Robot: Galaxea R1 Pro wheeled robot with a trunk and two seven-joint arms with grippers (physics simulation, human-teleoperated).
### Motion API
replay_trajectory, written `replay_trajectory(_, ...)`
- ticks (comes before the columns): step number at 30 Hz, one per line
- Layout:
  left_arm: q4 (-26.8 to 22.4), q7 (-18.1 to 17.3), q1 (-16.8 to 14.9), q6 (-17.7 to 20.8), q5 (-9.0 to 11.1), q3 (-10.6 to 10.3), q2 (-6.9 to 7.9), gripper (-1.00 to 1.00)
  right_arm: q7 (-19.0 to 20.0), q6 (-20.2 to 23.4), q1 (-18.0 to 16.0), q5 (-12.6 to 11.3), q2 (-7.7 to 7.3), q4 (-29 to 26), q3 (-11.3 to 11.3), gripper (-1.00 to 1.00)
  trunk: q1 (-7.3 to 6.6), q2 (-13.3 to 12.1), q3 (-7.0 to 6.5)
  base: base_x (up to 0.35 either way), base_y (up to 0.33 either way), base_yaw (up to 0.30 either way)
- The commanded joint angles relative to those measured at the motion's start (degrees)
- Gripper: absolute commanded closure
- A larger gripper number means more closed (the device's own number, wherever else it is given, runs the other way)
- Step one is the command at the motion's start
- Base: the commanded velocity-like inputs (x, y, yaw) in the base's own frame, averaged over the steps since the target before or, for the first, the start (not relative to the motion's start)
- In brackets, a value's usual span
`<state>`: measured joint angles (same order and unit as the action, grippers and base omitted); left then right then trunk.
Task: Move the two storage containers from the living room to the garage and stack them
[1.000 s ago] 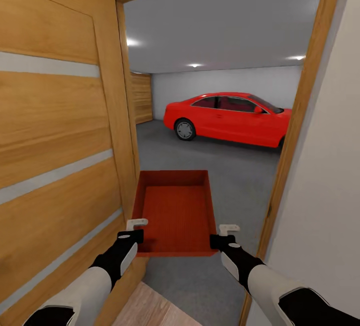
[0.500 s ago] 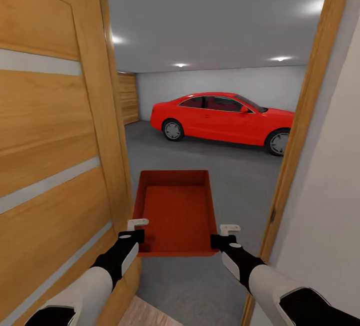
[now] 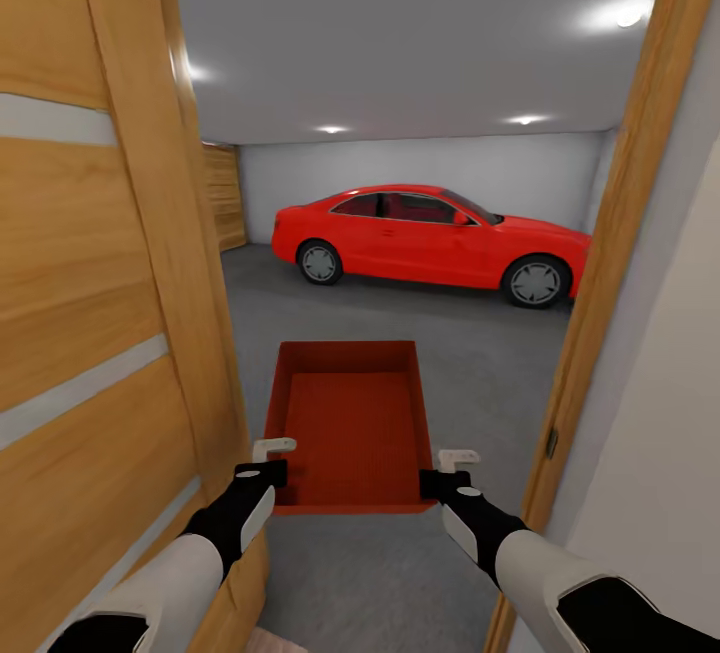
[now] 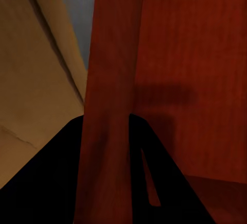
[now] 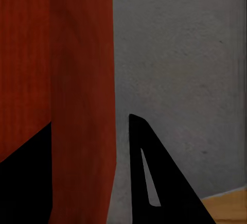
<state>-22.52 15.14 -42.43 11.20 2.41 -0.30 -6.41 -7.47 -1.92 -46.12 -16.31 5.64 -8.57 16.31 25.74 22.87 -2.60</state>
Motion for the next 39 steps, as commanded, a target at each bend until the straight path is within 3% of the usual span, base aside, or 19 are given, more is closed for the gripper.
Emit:
replay_trajectory(1,-0.3,2.7,0.0,0.5,-1.3,1.5,0.08,1.0,-1.4,-0.3,0.0,-0.5,-1.18,0.1,-1.9,1.0,0.04,0.0,0.02,0.186,0.166,-0.093)
replay_trajectory(13,-0.3,2.7,0.0,0.5,-1.3,1.5,0.08,1.0,-1.4,-0.2,0.0,-0.5,-1.24,0.1,-1.9,1.0,0.04,0.0,0.02,0.197,0.174,-0.04)
replay_trajectory(39,-0.3,2.7,0.0,0.4,-1.3,1.5,0.08,1.0,-1.3,-0.2,0.0,-0.5,-1.15,0.1,-1.9,1.0,0.04,0.0,0.02,0.164,0.14,-0.235)
